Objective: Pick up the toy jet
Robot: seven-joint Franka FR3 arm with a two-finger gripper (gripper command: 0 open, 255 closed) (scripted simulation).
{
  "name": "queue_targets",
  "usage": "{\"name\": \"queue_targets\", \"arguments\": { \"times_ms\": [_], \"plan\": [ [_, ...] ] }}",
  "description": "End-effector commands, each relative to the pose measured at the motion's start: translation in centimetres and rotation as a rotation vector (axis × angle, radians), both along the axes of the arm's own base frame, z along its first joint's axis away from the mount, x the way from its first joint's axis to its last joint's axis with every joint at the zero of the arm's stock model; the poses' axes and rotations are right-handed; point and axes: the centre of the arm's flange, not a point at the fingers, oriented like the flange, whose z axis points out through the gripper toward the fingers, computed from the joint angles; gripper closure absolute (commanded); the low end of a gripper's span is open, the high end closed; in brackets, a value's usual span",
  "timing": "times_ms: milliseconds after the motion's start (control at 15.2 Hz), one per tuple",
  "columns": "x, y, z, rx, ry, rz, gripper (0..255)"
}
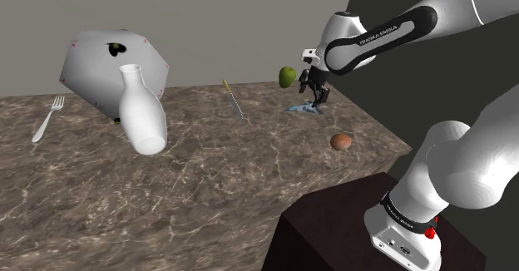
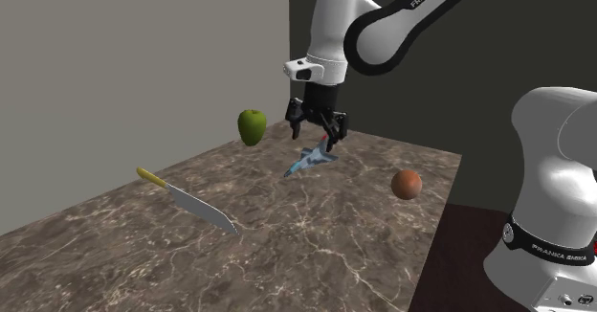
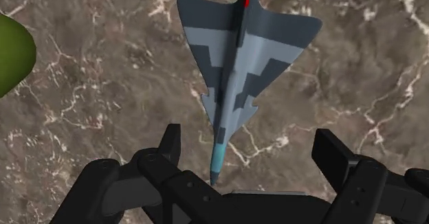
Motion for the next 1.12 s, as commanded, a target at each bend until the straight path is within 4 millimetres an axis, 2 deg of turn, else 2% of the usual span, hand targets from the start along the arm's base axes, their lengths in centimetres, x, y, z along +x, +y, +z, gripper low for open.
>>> {"name": "queue_targets", "arguments": {
  "times_ms": [0, 396, 528, 594, 1056],
  "plan": [
    [0.7, 0.1, -1.2, -0.008, -0.013, 0.051, 0],
    [0.7, 0.1, -4.4, -0.008, -0.013, 0.051, 0],
    [0.7, 0.1, -4.7, -0.008, -0.013, 0.051, 0],
    [0.7, 0.1, -4.7, -0.008, -0.012, 0.051, 255],
    [0.7, 0.1, -4.7, -0.008, -0.013, 0.051, 255]
  ]
}}
